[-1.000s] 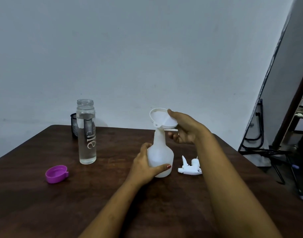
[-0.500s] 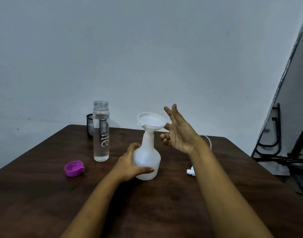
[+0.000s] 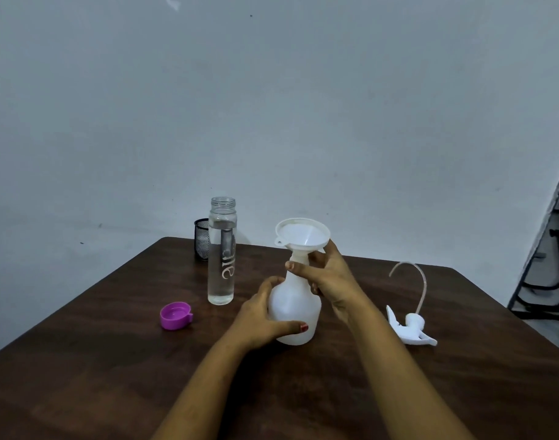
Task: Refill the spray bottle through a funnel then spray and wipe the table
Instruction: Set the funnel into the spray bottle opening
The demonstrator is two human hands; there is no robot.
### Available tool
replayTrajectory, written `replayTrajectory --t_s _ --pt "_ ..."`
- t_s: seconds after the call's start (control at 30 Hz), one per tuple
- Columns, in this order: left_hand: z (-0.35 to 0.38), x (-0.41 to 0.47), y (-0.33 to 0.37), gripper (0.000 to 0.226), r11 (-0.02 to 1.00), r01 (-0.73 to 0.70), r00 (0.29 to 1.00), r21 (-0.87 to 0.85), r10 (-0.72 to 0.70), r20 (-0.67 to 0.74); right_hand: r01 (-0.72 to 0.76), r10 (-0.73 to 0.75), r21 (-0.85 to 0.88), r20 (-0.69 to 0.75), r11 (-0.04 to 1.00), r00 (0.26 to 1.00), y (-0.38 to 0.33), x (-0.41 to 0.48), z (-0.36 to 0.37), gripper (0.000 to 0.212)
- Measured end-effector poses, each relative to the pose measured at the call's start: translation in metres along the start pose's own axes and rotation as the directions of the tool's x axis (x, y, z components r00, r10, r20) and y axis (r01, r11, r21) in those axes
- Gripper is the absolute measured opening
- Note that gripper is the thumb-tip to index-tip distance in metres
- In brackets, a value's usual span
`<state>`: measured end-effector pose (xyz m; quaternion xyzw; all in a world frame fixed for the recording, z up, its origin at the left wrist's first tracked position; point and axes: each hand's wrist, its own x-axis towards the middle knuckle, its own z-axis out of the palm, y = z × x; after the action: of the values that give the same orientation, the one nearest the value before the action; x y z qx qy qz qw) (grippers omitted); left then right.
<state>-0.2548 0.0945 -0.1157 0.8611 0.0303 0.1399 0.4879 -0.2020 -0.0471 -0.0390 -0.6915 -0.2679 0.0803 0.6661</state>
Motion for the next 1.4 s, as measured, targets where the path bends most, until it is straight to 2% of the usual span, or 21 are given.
replayTrajectory --t_s 0.13,0.2,0.27,0.3,0.33,0.37,0.4,0.43,0.47,0.53,0.63,0.73,0.83,0.9,0.97,1.1,1.17,1.23,1.4 --pt "-0.006 -0.001 -0.001 0.091 0.999 -0.035 0.999 0.014 0.034 0.020 0.027 -0.028 -0.028 -0.028 0.999 0.999 0.003 0.000 0.005 0.048" --pt "-0.014 -0.003 0.003 0.084 0.993 -0.063 0.998 -0.098 0.063 0.000 0.008 -0.010 -0.041 -0.032 0.999 0.999 0.006 0.002 0.005 0.041" --pt "-0.025 -0.003 0.009 0.062 0.953 -0.122 0.983 -0.277 0.078 -0.164 -0.001 0.000 -0.038 -0.031 0.999 1.000 0.009 0.003 0.005 0.029" --pt "-0.032 -0.002 0.010 0.045 0.924 -0.185 0.944 -0.334 0.072 -0.323 -0.002 0.001 -0.035 -0.037 0.999 0.999 0.010 0.004 0.005 0.025" --pt "-0.038 -0.002 0.009 0.033 0.903 -0.246 0.872 -0.353 0.047 -0.488 0.000 -0.001 -0.035 -0.043 0.999 0.999 0.011 0.004 0.006 0.023" --pt "-0.045 -0.001 0.007 0.029 0.899 -0.284 0.778 -0.332 0.013 -0.628 -0.001 -0.001 -0.036 -0.052 0.999 0.999 0.011 0.005 0.006 0.024" --pt "-0.050 0.001 0.003 0.032 0.916 -0.276 0.692 -0.290 -0.020 -0.722 -0.003 0.001 -0.037 -0.057 0.999 0.998 0.012 0.005 0.007 0.027" --pt "-0.054 0.003 -0.001 0.039 0.944 -0.219 0.637 -0.248 -0.054 -0.769 -0.009 0.007 -0.038 -0.060 0.999 0.998 0.012 0.006 0.008 0.030" --pt "-0.057 0.005 -0.007 0.050 0.965 -0.140 0.621 -0.221 -0.088 -0.778 -0.016 0.014 -0.035 -0.061 0.999 0.998 0.012 0.006 0.009 0.032" --pt "-0.060 0.013 -0.016 0.071 0.981 0.000 0.677 -0.194 -0.143 -0.722 -0.030 0.029 -0.028 -0.053 0.999 0.998 0.012 0.006 0.010 0.036" --pt "-0.062 0.027 -0.021 0.084 0.982 0.100 0.768 -0.159 -0.178 -0.616 -0.057 0.057 -0.034 -0.003 0.998 0.998 0.012 0.005 0.008 0.051" --pt "-0.065 0.042 -0.019 0.072 0.981 0.121 0.781 -0.149 -0.187 -0.596 -0.133 0.135 -0.032 0.068 0.991 0.989 0.015 0.006 -0.004 0.065" --pt "-0.070 0.052 -0.016 0.057 0.983 0.150 0.782 -0.107 -0.184 -0.595 -0.188 0.186 0.004 0.114 0.982 0.976 0.016 0.009 -0.021 0.068" --pt "-0.073 0.054 -0.013 0.053 0.983 0.171 0.788 -0.072 -0.181 -0.588 -0.197 0.195 0.025 0.049 0.980 0.980 0.015 0.014 -0.032 0.063" --pt "-0.076 0.052 -0.008 0.051 0.984 0.176 0.798 -0.030 -0.161 -0.581 -0.182 0.187 0.057 -0.082 0.982 0.979 0.009 0.020 -0.041 0.057" --pt "-0.094 0.043 0.016 0.048 0.993 0.114 0.776 0.031 -0.070 -0.627 -0.061 0.093 0.101 -0.353 0.993 0.931 -0.018 0.025 -0.049 0.051" --pt "-0.104 0.039 0.035 0.052 0.996 0.065 0.770 0.056 -0.014 -0.638 0.022 0.015 0.082 -0.430 0.996 0.903 -0.039 0.023 -0.047 0.050" --pt "-0.112 0.033 0.056 0.055 0.995 0.025 0.771 0.100 0.045 -0.635 0.115 -0.063 0.099 -0.422 0.988 0.904 -0.067 0.016 -0.041 0.044" --pt "-0.128 0.011 0.108 0.052 0.979 -0.051 0.766 0.197 0.165 -0.622 0.276 -0.252 0.068 -0.250 0.959 0.935 -0.138 -0.005 -0.010 0.035"
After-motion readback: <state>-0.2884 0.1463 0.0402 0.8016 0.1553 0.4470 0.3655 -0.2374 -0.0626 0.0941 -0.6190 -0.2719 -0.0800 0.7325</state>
